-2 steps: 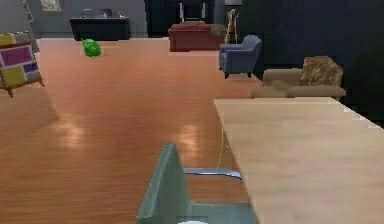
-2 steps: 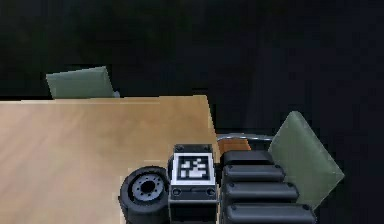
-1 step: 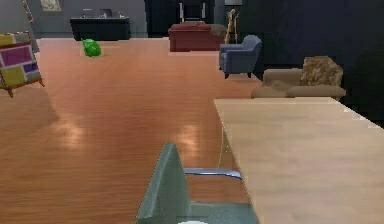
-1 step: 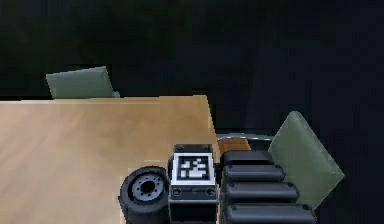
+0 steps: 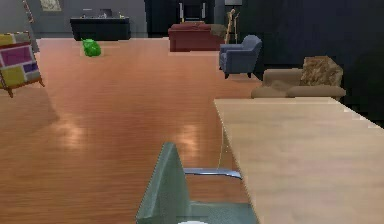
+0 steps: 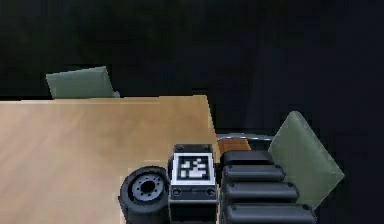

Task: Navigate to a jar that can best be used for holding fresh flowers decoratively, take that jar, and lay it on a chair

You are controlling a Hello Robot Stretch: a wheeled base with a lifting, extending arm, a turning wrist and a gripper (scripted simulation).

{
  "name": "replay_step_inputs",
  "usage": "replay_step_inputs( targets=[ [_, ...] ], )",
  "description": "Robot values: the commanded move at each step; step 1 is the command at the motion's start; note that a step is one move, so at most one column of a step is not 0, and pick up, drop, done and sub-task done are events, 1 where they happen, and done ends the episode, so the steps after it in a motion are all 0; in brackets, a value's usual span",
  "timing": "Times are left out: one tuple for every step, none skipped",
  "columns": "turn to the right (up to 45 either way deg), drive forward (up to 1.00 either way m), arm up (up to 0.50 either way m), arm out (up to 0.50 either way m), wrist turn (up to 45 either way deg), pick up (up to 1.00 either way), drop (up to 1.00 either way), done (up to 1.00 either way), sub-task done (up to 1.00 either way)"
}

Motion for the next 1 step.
replay_step_inputs(
  targets=[
    [45.0,0.0,0.0,0.0,0.0,0.0,0.0,0.0,0.0]
  ],
)
